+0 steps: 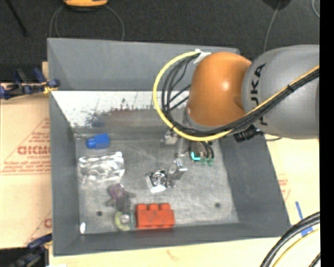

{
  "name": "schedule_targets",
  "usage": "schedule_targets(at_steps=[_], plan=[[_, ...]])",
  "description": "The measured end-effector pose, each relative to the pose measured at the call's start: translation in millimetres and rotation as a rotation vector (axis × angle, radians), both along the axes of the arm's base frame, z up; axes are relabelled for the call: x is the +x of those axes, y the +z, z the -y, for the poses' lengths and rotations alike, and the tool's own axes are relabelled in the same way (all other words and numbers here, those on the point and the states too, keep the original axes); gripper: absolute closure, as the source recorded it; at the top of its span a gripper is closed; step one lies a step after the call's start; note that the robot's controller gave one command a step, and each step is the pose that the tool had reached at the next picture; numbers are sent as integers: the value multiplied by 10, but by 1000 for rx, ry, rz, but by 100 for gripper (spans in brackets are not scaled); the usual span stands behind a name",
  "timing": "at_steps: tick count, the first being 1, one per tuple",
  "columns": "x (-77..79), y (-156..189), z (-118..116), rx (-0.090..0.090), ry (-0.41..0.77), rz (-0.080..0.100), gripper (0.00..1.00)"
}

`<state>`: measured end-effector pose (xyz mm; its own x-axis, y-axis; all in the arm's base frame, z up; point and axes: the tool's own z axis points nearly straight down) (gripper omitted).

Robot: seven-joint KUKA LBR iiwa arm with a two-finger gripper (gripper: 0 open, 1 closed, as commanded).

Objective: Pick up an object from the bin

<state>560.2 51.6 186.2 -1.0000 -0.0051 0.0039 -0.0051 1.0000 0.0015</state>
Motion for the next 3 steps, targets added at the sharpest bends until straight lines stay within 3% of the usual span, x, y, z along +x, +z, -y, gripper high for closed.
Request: schedule_targets(at_steps=[1, 2, 3], plan=[[147, 766, 464, -4, 54, 17, 0], [-180, -477, 177, -2, 198, -1, 0], [219, -1127, -50, -3, 498, 13, 0]])
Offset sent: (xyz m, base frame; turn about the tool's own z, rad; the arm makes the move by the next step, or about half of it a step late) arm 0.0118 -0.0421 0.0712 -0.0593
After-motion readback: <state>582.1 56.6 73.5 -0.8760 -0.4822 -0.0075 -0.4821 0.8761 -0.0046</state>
